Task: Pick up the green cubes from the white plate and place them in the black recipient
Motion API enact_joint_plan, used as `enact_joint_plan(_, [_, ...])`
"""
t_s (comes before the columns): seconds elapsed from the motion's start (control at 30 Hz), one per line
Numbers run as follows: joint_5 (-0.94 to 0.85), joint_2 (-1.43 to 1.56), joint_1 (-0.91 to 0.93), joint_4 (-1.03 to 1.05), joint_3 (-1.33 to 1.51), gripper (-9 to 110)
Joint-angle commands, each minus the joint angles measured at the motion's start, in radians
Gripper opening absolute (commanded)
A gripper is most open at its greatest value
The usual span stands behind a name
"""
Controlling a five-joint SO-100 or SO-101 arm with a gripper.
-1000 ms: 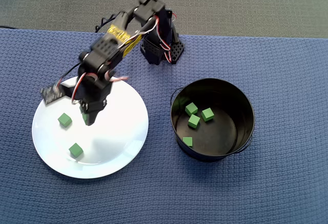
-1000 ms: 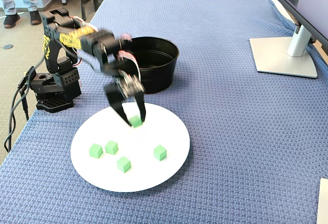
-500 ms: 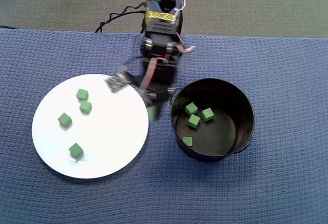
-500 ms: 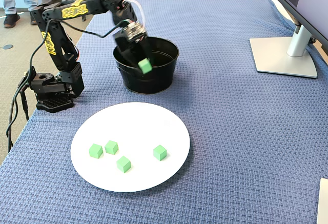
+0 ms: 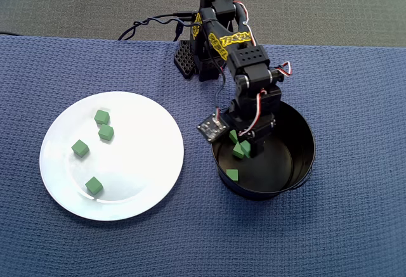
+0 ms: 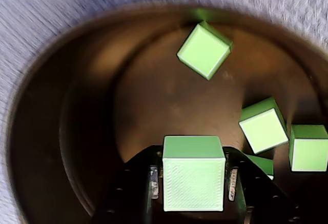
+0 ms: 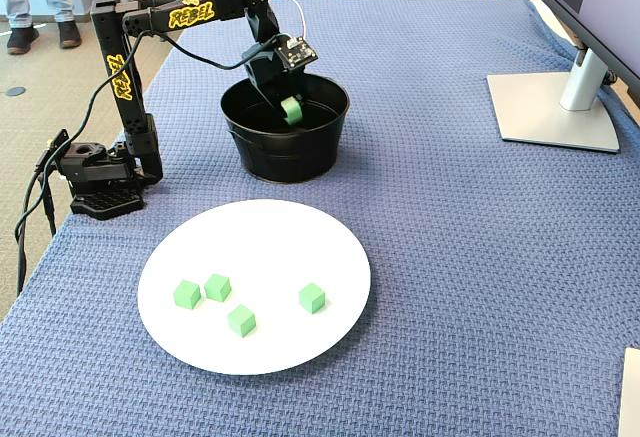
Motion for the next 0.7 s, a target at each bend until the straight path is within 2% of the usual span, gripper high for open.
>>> enact_joint_plan(0.0, [-0.012,0.044,-0.028,-0.035,-0.018,37])
enact_joint_plan(0.23, [-0.083,0.086,0.110,0.067,-0.216,29])
enact_joint_plan(0.33, [-0.026,0.083,0.282,0.083,-0.341,23])
enact_joint_plan(0.43, [0.023,0.034,0.472,0.078,-0.411,23])
enact_joint_plan(0.67, [0.173,-0.135,0.834,-0.087,-0.423,23])
